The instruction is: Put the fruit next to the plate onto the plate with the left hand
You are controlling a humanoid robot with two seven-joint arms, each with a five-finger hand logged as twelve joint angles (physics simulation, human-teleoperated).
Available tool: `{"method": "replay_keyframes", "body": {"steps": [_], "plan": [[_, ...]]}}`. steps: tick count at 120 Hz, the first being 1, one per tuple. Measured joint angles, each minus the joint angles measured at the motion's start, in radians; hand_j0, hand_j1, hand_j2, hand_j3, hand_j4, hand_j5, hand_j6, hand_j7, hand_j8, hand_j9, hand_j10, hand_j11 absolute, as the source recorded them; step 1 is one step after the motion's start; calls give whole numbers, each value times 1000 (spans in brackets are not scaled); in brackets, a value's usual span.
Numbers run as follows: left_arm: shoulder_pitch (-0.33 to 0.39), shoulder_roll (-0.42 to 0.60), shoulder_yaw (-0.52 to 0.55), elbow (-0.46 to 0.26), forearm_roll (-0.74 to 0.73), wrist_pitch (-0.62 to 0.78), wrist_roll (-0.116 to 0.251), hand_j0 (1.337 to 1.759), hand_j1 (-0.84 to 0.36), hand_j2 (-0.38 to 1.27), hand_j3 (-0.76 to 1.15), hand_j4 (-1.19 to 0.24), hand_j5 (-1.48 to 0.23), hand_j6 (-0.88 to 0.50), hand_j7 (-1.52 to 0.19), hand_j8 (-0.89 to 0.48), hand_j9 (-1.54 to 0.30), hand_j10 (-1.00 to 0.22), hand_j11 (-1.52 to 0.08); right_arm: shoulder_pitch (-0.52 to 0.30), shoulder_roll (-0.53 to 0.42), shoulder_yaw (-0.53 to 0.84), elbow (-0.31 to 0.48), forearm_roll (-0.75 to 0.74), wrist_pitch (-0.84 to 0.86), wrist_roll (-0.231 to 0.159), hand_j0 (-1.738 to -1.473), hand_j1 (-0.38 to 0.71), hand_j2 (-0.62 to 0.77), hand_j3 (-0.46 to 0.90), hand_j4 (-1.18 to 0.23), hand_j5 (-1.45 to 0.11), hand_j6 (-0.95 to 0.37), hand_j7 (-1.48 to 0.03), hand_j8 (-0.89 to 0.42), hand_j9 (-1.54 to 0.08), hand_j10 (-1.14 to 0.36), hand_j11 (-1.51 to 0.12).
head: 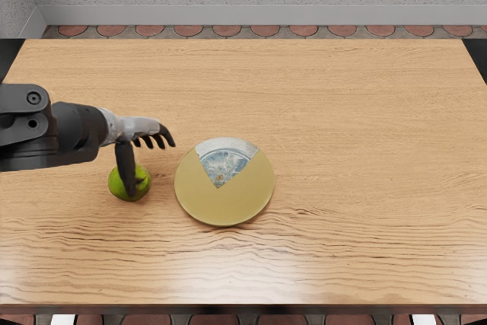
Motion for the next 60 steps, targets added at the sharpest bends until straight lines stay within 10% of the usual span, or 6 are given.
{"method": "replay_keyframes", "body": {"steps": [60], "plan": [[0, -60, 79, 21, 69, 22, 0, 1656, -72, 80, 0, -382, -513, -382, -514, -381, -515, -380, -516, 0, 0, 0, 0, 1, 0, 0, -1658, -314, -6, 0, -29, -38, -29, -38, -29, -38, -29, -38]]}}
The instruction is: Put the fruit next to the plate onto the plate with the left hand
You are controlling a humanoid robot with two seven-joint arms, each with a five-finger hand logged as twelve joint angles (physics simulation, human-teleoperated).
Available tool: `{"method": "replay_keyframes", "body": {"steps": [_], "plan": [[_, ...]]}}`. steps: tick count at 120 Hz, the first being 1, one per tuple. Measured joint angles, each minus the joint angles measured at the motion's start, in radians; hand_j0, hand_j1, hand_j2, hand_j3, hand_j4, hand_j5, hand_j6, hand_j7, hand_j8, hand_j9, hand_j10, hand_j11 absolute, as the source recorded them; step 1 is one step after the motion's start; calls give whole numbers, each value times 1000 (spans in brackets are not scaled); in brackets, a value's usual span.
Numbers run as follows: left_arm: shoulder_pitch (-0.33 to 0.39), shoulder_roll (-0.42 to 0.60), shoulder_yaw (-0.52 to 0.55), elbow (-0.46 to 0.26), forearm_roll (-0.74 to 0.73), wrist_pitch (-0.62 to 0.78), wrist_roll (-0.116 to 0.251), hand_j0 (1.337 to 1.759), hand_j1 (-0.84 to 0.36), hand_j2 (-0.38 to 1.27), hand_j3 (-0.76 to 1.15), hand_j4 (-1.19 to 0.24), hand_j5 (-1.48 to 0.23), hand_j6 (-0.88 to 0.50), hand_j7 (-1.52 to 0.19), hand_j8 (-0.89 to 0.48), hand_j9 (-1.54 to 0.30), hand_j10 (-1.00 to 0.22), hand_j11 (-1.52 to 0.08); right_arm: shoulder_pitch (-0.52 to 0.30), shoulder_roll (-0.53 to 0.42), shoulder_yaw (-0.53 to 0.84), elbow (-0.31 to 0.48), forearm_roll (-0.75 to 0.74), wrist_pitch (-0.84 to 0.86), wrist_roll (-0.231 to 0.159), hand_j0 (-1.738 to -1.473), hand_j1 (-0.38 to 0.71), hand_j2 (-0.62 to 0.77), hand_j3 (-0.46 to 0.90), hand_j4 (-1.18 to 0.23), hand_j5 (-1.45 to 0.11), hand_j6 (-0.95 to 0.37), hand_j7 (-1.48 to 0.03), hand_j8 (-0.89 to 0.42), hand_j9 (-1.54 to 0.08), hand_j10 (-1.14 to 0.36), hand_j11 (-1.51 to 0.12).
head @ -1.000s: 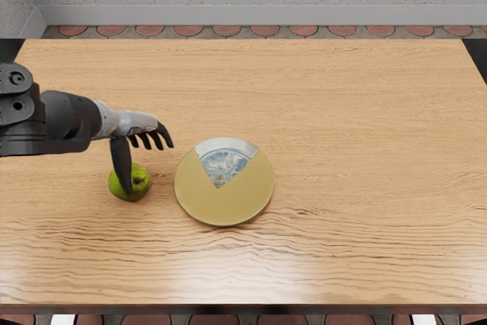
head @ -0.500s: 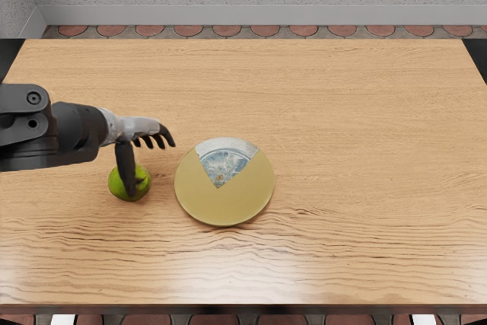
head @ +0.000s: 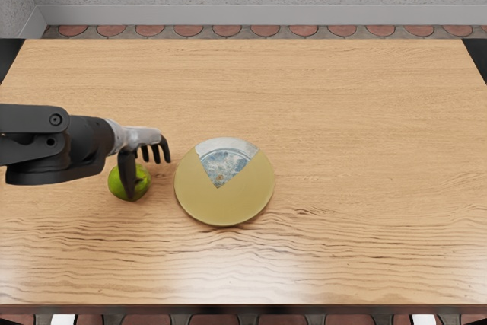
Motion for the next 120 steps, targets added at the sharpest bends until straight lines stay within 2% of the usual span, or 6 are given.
{"method": "replay_keyframes", "body": {"steps": [24, 37, 41, 58, 95, 120], "plan": [[1, -1, 18, 13, 16, 1, 0, 1654, -47, 10, 0, -382, -539, -381, -539, -381, -541, -379, -542, 0, 0, 0, 0, 0, 0, 0, -1658, -314, -6, 0, -29, -38, -29, -38, -29, -38, -29, -38], [8, -2, 24, 19, 35, 1, 0, 1655, -122, 113, 0, -385, -541, -385, -541, -385, -542, -384, -542, 0, 0, 0, 0, 0, 0, 0, -1658, -314, -6, 0, -29, -38, -29, -38, -29, -38, -29, -38], [13, -2, 24, 21, 41, 1, 1, 1655, -168, 240, 0, -384, -544, -385, -544, -385, -544, -385, -544, 0, 0, 0, 0, 0, 0, 0, -1658, -314, -6, 0, -29, -38, -29, -38, -29, -38, -29, -38], [25, -2, 25, 32, 61, 0, 0, 1651, -237, 212, 0, -375, -564, -376, -562, -361, -565, -375, -565, 0, 0, 0, 0, 0, 0, 0, -1658, -314, -6, 0, -29, -38, -29, -38, -29, -38, -29, -38], [35, -1, 27, 44, 70, 23, 0, 1655, -175, 171, 0, -447, -583, -447, -583, -445, -598, -437, -599, 0, 0, 0, 0, 0, 0, 0, -1658, -314, -6, 0, -29, -38, -29, -38, -29, -38, -29, -38], [50, -8, 24, 66, 73, 22, -1, 1653, -136, 197, 0, -519, -674, -503, -674, -396, -698, -467, -704, 0, 0, 0, 0, 0, 0, 0, -1658, -314, -6, 0, -29, -38, -29, -38, -30, -38, -30, -38]]}}
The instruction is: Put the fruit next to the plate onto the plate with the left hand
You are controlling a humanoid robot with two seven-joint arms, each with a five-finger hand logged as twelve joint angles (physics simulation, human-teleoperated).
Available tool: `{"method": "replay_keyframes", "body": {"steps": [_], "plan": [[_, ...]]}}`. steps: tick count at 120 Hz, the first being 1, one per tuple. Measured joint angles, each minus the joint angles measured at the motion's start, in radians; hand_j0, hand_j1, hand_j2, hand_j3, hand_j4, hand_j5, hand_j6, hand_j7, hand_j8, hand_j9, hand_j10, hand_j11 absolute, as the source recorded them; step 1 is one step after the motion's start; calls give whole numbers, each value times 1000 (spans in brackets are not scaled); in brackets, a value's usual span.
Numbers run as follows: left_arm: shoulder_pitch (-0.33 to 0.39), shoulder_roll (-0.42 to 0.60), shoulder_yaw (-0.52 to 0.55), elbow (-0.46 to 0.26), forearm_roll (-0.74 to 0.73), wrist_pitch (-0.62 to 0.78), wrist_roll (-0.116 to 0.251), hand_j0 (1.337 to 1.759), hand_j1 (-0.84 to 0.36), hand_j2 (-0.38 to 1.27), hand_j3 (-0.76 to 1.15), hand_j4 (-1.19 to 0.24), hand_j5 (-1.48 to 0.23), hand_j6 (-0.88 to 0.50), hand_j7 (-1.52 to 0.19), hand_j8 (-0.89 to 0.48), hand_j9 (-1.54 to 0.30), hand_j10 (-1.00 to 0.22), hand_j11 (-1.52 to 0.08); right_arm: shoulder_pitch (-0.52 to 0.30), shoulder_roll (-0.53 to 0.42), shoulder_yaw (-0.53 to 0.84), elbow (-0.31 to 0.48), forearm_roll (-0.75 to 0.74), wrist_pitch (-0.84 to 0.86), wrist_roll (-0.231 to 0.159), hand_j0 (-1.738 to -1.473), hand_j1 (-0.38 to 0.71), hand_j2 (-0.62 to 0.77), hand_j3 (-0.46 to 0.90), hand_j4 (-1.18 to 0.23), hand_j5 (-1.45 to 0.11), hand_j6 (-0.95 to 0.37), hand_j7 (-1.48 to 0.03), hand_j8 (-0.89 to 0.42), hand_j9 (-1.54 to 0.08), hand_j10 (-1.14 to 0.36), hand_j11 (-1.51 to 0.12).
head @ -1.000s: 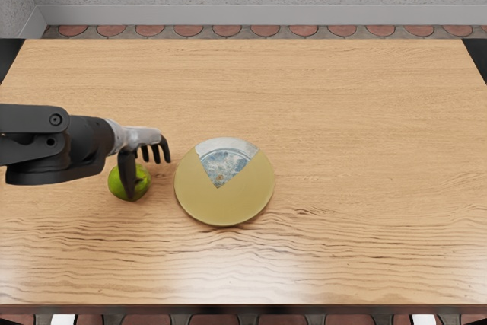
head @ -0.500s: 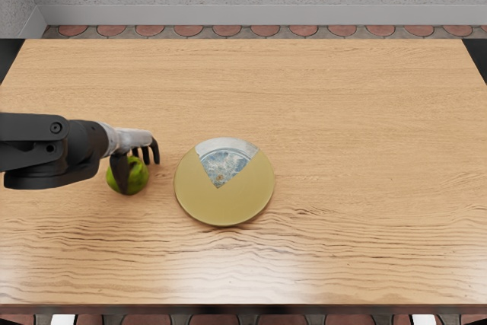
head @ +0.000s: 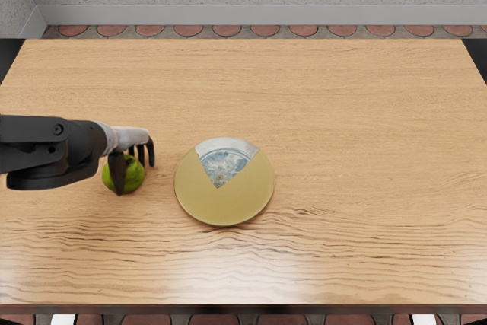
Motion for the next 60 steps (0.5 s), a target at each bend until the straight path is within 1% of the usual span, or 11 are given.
{"method": "replay_keyframes", "body": {"steps": [4, 11, 13, 14, 18, 23, 30, 40, 52, 55, 60], "plan": [[0, 0, 0, 2, -1, -1, 0, 1652, -147, 199, 0, -530, -701, -494, -698, -379, -719, -470, -729, 0, 0, 0, 0, 0, 0, 0, -1658, -314, -6, 0, -29, -38, -29, -38, -30, -38, -30, -38], [0, 0, 0, 4, -1, -4, 0, 1652, -151, 271, 0, -547, -756, -461, -749, -354, -762, -454, -770, 0, 0, 0, 0, 0, 0, 0, -1658, -314, -6, 0, -29, -38, -30, -38, -30, -38, -30, -38], [0, 0, 0, 5, -1, -4, 0, 1652, -147, 261, 0, -553, -769, -461, -760, -339, -772, -444, -780, 0, 0, 0, 0, 0, 0, 0, -1658, -314, -6, 0, -29, -38, -30, -38, -30, -38, -30, -38], [0, 0, 0, 5, 0, -4, 0, 1652, -145, 242, 0, -559, -772, -463, -761, -378, -778, -452, -786, 0, 0, 0, 0, 0, 0, 0, -1658, -314, -6, 0, -29, -38, -30, -38, -30, -38, -30, -38], [0, 2, 0, 6, 0, -5, 0, 1652, -129, 228, 0, -572, -798, -460, -783, -341, -801, -439, -807, 0, 0, 0, 0, 0, 0, 0, -1658, -314, -6, 0, -29, -38, -30, -38, -30, -38, -30, -38], [1, 5, 0, 6, 1, -6, 0, 1652, -114, 189, 0, -594, -816, -452, -806, -352, -823, -444, -828, 0, 0, 0, 0, 0, 0, 0, -1658, -314, -6, 0, -29, -38, -30, -38, -30, -38, -30, -38], [2, 6, 0, 7, 1, -5, 0, 1653, -129, 243, 0, -624, -827, -443, -825, -337, -844, -446, -849, 0, 0, 0, 0, 0, 0, 0, -1658, -314, -6, 0, -29, -38, -30, -38, -30, -38, -30, -38], [0, 8, 1, 8, -4, -6, -1, 1654, -138, 220, 0, -640, -857, -401, -858, -299, -874, -428, -880, 0, 0, 0, 0, 0, 0, 0, -1658, -314, -6, 0, -29, -38, -30, -38, -30, -38, -30, -38], [0, 8, 0, 9, -7, -7, -1, 1654, -99, 152, 0, -657, -874, -401, -877, -301, -889, -433, -892, 0, 0, 0, 0, 0, 0, 0, -1658, -314, -6, 0, -29, -38, -30, -38, -30, -38, -30, -38], [0, 8, 1, 9, -7, -7, 0, 1654, -86, 99, 0, -662, -874, -404, -880, -303, -891, -436, -895, 0, 0, 0, 0, 0, 0, 0, -1658, -314, -6, 0, -29, -38, -30, -38, -30, -38, -30, -38], [-1, 7, 1, 9, -8, -9, 0, 1654, -114, 146, 0, -668, -875, -391, -884, -292, -894, -430, -900, 0, 0, 0, 0, 0, 0, 0, -1658, -314, -6, 0, -29, -38, -29, -38, -30, -38, -30, -38]]}}
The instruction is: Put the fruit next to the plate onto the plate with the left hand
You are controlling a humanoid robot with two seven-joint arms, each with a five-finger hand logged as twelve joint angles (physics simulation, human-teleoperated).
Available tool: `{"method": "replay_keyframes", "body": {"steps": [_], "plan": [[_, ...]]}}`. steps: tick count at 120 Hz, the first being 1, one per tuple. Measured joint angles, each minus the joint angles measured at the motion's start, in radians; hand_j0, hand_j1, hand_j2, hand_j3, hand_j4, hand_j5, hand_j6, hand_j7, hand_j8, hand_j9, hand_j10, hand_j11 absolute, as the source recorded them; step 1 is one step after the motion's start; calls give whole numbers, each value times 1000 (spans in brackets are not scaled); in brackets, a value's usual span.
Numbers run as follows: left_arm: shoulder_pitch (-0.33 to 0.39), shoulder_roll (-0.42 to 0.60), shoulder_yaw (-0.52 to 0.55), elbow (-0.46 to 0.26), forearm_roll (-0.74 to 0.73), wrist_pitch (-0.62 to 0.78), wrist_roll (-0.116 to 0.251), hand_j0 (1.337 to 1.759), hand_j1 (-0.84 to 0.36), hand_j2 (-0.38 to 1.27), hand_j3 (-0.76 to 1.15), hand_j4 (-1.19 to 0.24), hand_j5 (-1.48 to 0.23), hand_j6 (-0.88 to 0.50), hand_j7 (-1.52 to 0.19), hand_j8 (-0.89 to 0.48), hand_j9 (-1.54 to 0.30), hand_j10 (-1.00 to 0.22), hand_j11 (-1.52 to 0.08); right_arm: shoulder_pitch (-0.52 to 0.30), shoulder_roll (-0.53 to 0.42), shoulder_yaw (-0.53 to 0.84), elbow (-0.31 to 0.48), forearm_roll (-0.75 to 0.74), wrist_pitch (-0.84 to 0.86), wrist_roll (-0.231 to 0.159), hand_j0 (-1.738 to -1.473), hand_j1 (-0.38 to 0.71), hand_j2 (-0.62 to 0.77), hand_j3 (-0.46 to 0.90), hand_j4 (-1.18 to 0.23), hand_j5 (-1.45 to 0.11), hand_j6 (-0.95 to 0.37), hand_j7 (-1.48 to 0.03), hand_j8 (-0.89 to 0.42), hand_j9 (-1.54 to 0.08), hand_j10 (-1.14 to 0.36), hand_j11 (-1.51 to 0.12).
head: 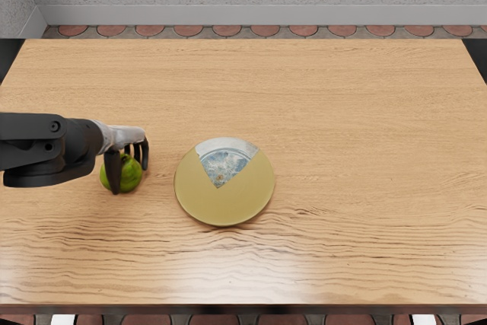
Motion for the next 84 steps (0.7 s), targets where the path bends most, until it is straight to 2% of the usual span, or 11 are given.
{"method": "replay_keyframes", "body": {"steps": [19, 38, 84], "plan": [[-13, 0, 2, 2, -18, -8, 1, 1653, -191, 212, 0, -646, -933, -296, -915, -213, -910, -372, -911, 0, 0, 0, 0, 0, 0, 0, -1658, -314, -6, 0, -29, -38, -29, -38, -29, -38, -29, -38], [-34, -2, 0, 9, -30, -19, 1, 1653, -238, 261, 0, -636, -954, -260, -927, -196, -918, -339, -914, 0, 0, 0, 0, 0, 0, 0, -1658, -314, -6, 0, -29, -38, -29, -38, -29, -38, -29, -38], [-155, 1, -3, 23, -101, -65, 1, 1652, -265, 293, 0, -624, -974, -232, -933, -177, -913, -327, -916, 1, 0, 1, 0, 0, 0, 0, -1658, -314, -6, 0, -29, -38, -29, -38, -29, -38, -29, -38]]}}
